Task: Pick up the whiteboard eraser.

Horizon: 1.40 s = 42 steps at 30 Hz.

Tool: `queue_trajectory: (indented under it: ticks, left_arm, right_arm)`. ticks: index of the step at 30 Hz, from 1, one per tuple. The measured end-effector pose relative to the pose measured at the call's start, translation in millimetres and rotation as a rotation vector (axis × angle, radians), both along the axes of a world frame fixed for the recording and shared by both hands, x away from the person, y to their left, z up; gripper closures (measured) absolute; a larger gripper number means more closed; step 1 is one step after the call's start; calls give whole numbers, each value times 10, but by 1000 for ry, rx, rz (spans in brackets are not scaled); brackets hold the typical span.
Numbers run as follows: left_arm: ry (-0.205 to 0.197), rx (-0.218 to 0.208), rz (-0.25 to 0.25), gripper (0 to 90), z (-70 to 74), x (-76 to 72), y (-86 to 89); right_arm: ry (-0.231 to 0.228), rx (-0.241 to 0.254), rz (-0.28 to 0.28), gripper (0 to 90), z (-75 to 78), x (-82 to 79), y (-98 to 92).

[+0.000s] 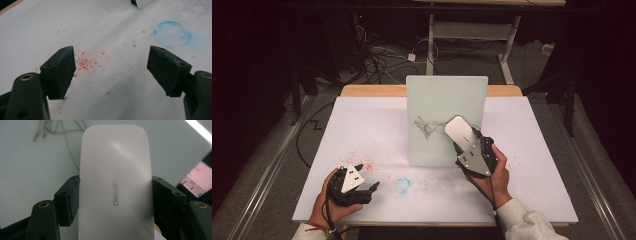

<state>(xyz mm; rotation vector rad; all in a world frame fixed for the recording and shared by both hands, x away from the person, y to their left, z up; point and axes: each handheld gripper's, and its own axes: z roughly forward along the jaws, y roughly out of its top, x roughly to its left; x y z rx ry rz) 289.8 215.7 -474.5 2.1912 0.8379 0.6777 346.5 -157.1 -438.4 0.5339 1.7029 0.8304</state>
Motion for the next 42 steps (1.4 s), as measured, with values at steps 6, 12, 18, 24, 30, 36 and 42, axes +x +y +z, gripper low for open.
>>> queue_trajectory:
  ticks: [6, 12, 18, 24, 30, 36, 42]
  left_arm:
    - [-10, -3, 6, 221, 8, -5, 3]
    - [-8, -3, 8, 221, 10, -8, 9]
    - [-8, 0, 4, 222, 7, -3, 6]
    - [-8, 3, 1, 223, 8, 1, -1]
    - [-14, -19, 6, 223, 18, 3, 11]
    - [-5, -32, 7, 228, 6, 8, 22]
    - [-3, -31, -3, 230, 7, 35, 2]
  right_arm:
    - [27, 63, -46, 309, -23, 37, -197]
    - [30, 78, -65, 309, -50, 23, -221]
    - [61, 101, -74, 309, -90, 0, -221]
    - [72, 70, -66, 309, -146, -24, -147]
    - [77, 59, -45, 309, -135, -10, -158]
    - [62, 56, -47, 309, -118, 6, -158]
    - [56, 60, -47, 309, -129, 4, -157]
